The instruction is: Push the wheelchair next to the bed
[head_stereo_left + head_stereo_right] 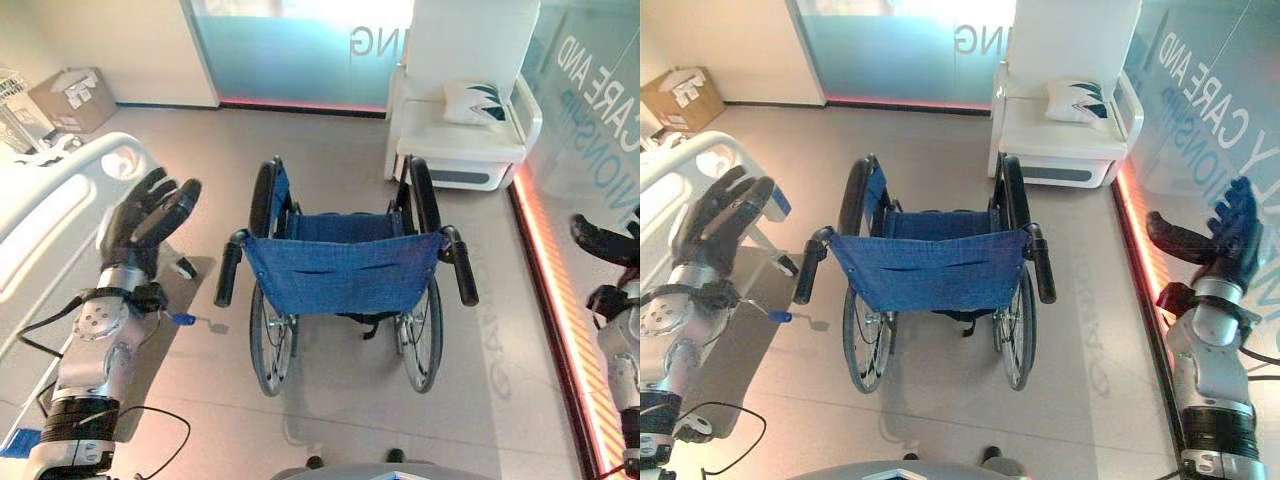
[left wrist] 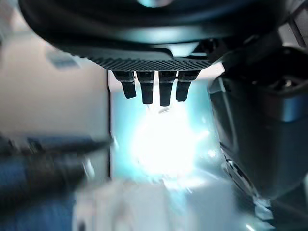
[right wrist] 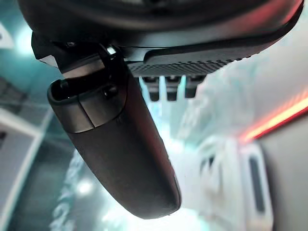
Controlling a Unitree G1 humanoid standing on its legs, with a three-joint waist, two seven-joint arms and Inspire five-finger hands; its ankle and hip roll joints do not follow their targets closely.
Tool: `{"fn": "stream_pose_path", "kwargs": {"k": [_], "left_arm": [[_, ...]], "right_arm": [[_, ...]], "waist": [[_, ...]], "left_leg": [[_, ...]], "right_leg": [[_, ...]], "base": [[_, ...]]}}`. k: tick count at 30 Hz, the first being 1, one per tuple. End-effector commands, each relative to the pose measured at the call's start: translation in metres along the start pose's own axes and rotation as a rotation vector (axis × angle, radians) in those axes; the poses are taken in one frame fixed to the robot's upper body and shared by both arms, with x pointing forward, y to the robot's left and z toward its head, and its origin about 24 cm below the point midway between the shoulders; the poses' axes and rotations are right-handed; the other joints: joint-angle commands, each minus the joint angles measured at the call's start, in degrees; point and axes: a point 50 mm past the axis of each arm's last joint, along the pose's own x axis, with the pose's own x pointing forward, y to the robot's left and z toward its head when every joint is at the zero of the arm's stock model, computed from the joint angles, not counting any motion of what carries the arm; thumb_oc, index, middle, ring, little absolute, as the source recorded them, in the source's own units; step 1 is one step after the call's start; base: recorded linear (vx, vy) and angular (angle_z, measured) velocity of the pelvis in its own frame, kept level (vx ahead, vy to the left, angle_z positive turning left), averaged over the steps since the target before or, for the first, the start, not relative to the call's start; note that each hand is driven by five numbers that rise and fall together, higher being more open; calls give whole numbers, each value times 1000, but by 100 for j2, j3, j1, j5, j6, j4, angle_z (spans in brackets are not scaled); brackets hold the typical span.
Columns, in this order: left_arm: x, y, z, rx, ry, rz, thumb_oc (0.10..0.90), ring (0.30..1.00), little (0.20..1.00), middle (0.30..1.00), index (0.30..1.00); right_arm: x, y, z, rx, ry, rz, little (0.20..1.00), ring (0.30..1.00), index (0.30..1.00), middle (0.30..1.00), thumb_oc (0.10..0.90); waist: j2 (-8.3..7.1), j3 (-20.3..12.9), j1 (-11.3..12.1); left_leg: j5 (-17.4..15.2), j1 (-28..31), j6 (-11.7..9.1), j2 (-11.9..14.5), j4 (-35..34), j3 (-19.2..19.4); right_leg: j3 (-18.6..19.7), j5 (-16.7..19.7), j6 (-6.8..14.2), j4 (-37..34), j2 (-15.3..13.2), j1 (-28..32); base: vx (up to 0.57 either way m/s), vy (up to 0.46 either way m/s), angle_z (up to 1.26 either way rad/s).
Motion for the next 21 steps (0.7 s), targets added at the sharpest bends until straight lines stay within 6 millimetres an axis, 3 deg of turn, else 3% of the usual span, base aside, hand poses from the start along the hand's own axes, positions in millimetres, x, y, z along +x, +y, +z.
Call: {"fn": "stream_pose_path", "kwargs": {"k": [1,3,12,21], "left_arm": [[9,-9,49,4,-197,-96,800,900,900,900,900],[6,-21,48,-27,-197,-164,800,900,900,900,900],[2,-41,36,-47,-138,-266,800,900,900,900,900],[2,-47,24,-26,-75,-300,800,900,900,900,900]], "right_arm": [[7,17,59,81,-270,148,900,900,900,900,800],[0,31,60,103,-278,254,900,900,900,900,800],[-19,64,56,154,-196,525,900,900,900,900,800],[-26,81,39,71,-56,663,900,900,900,900,800]], "waist": [[-62,-335,1],[-81,-344,-6],[-114,-302,-7],[-157,-277,-9]], "left_leg": [[-351,-77,-82,-250,20,145],[-351,-71,-81,-247,20,176],[-332,-69,-80,-240,20,262],[-308,-66,-85,-241,20,297]], "right_leg": [[46,-293,99,390,64,-75],[29,-279,111,372,59,-70],[-17,-248,144,396,39,-104],[-41,-212,169,410,25,-117]], "base": [[0,0,0],[0,0,0],[0,0,0],[0,0,0]]}}
